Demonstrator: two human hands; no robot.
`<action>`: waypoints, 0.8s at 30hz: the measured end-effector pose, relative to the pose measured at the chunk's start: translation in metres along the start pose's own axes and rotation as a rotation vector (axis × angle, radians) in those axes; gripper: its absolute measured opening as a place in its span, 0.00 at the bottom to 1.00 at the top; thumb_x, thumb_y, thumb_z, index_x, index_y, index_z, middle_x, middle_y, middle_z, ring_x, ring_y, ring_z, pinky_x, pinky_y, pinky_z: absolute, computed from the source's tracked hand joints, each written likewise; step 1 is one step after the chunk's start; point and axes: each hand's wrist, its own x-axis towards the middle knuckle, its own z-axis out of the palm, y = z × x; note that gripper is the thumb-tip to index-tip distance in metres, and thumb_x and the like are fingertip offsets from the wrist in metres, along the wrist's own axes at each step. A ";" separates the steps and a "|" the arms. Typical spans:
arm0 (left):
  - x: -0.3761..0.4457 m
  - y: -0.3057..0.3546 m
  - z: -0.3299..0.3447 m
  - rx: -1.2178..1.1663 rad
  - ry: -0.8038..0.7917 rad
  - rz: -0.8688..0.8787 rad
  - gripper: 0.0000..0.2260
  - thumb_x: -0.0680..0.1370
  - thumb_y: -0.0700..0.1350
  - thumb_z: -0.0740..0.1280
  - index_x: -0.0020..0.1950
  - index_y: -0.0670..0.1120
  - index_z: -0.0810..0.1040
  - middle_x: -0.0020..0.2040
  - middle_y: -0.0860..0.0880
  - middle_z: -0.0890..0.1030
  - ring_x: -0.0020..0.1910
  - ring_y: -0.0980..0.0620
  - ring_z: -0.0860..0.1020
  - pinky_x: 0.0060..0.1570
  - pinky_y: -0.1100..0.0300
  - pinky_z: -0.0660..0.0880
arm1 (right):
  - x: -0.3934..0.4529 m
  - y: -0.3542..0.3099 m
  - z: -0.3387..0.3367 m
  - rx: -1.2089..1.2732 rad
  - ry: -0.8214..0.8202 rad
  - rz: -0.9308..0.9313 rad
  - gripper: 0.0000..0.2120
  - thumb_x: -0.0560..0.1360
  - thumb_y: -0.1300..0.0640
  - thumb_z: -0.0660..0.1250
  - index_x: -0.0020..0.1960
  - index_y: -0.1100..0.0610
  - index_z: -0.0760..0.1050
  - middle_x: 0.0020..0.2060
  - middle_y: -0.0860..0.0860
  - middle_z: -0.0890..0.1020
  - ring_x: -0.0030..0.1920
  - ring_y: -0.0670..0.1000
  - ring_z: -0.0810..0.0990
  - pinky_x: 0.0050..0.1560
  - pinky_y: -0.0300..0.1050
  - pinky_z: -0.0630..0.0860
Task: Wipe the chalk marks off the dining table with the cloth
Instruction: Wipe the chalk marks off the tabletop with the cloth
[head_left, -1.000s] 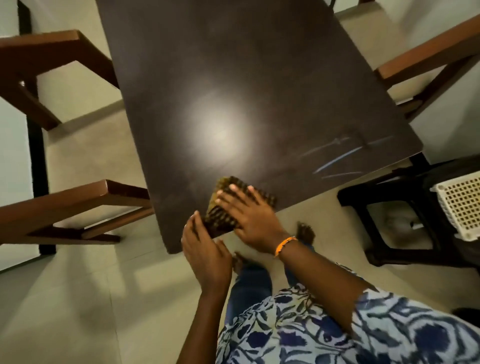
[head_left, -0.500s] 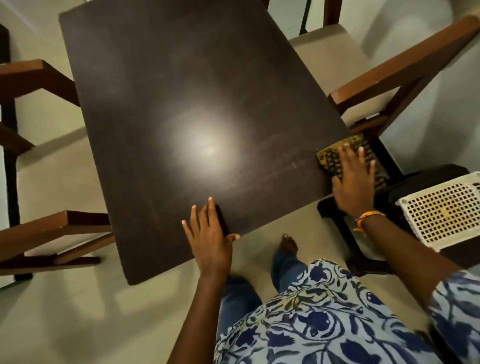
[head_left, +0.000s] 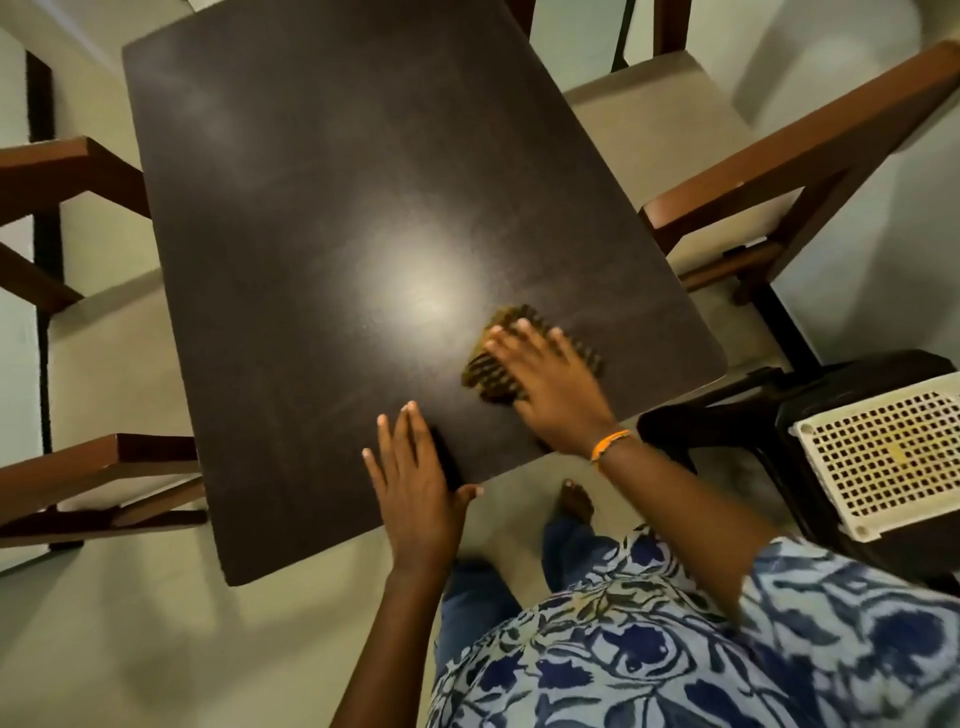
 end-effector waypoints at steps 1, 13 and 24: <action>0.003 0.007 0.001 0.023 -0.016 0.020 0.50 0.68 0.56 0.72 0.76 0.42 0.42 0.78 0.45 0.45 0.76 0.44 0.39 0.71 0.48 0.35 | -0.002 0.026 -0.010 -0.001 0.048 0.094 0.35 0.72 0.57 0.61 0.76 0.50 0.53 0.77 0.48 0.55 0.77 0.52 0.48 0.75 0.55 0.44; 0.015 0.014 0.011 0.031 -0.053 -0.103 0.54 0.64 0.59 0.73 0.76 0.43 0.40 0.78 0.46 0.45 0.76 0.45 0.38 0.71 0.44 0.34 | 0.027 -0.009 0.006 0.045 0.126 0.321 0.34 0.74 0.54 0.59 0.76 0.54 0.50 0.77 0.52 0.54 0.77 0.57 0.46 0.74 0.60 0.41; 0.004 0.041 0.005 0.014 -0.062 -0.087 0.51 0.70 0.58 0.70 0.74 0.41 0.36 0.77 0.44 0.40 0.72 0.46 0.31 0.70 0.48 0.32 | 0.058 0.049 -0.023 -0.022 0.007 -0.012 0.32 0.74 0.54 0.58 0.76 0.50 0.52 0.77 0.47 0.55 0.77 0.51 0.48 0.74 0.55 0.44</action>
